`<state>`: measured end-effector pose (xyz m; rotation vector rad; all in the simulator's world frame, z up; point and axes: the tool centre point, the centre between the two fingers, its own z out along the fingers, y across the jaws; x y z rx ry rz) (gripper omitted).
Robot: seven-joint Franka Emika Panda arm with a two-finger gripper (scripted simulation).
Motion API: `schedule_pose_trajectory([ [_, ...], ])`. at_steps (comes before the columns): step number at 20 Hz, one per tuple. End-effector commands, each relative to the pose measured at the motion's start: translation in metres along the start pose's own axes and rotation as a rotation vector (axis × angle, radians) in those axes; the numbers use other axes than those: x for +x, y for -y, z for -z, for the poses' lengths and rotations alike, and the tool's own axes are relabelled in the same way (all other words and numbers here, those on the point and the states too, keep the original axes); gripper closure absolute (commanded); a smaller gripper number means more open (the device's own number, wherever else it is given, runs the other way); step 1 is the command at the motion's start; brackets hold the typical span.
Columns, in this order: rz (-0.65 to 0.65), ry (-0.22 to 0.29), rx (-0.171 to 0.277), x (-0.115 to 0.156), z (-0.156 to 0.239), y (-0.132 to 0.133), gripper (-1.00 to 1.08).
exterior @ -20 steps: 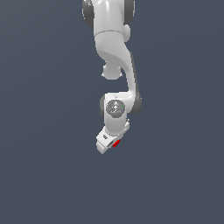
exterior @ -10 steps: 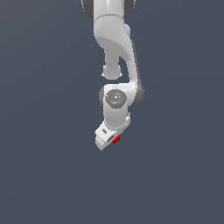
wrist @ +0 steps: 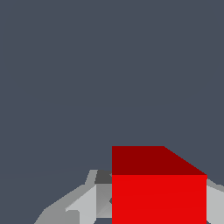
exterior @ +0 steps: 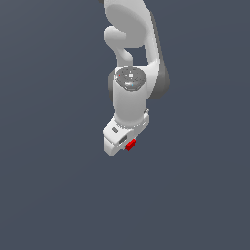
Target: Lift up the red cube by 0.2 meters.
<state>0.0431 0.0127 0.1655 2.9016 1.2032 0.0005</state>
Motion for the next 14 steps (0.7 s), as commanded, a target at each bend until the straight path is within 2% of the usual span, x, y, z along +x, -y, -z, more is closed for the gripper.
schedule_pose_trajectory([
  [1, 0.0, 0.0, 0.0, 0.0, 0.022, 0.0, 1.08],
  [7, 0.0, 0.0, 0.001, 0.0, 0.056, -0.001, 1.08],
  [14, -0.001, 0.0, 0.001, 0.001, 0.065, -0.002, 1.08],
])
